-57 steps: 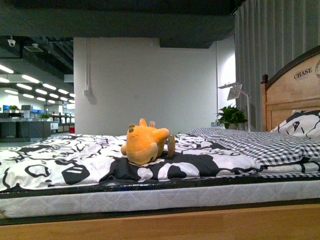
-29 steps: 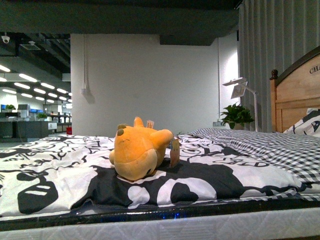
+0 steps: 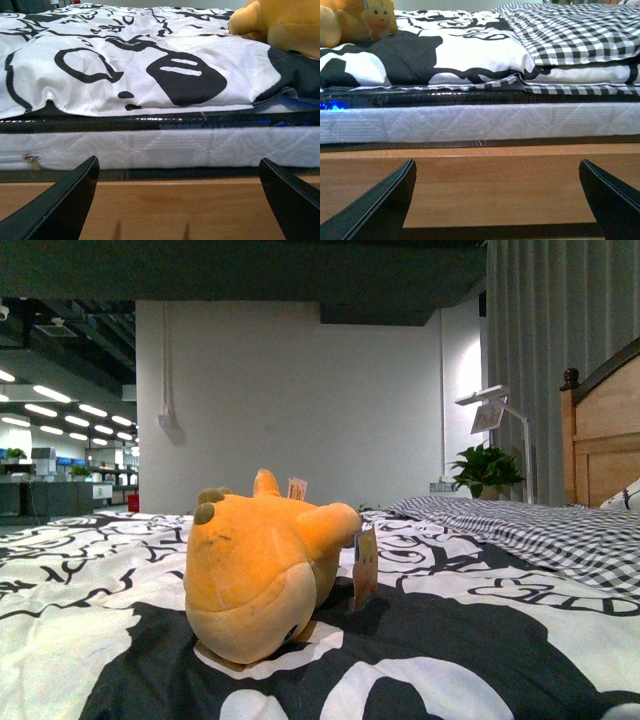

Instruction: Put away toys

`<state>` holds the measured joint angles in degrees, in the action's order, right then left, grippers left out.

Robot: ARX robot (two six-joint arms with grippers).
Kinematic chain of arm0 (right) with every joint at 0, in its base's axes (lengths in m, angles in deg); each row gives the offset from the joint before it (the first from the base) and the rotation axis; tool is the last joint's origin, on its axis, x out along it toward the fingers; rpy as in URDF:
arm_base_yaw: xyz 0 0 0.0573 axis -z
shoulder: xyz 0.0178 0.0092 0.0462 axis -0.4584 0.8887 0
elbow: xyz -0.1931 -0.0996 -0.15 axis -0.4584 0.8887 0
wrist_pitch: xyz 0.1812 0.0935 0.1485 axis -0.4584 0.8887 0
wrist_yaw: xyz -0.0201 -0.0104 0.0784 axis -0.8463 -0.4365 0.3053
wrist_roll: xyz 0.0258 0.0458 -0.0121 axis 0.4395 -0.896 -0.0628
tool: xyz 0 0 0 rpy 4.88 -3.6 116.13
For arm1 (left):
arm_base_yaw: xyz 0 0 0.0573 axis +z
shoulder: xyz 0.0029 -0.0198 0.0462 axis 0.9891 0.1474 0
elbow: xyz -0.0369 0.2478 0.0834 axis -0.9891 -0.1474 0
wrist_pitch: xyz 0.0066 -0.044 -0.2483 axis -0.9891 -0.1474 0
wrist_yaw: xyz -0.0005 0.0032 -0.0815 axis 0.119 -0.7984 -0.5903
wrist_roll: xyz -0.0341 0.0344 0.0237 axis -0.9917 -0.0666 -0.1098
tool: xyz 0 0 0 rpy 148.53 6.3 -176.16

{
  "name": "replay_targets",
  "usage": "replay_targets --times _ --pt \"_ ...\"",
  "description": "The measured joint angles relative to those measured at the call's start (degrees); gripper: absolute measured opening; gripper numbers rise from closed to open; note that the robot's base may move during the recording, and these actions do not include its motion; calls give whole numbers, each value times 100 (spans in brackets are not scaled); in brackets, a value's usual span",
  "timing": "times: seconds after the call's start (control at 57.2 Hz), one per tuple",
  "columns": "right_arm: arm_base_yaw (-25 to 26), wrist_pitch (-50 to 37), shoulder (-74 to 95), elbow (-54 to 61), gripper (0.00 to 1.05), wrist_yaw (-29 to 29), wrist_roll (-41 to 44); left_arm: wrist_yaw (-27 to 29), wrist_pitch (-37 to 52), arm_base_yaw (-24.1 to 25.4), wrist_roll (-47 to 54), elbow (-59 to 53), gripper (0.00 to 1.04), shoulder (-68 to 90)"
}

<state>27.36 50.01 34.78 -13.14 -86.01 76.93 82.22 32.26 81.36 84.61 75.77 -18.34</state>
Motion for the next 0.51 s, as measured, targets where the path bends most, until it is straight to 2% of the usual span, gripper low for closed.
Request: replay_targets --times 0.507 --pt "-2 0 7 0 98 -4 0 -7 0 0 0 0 98 2"
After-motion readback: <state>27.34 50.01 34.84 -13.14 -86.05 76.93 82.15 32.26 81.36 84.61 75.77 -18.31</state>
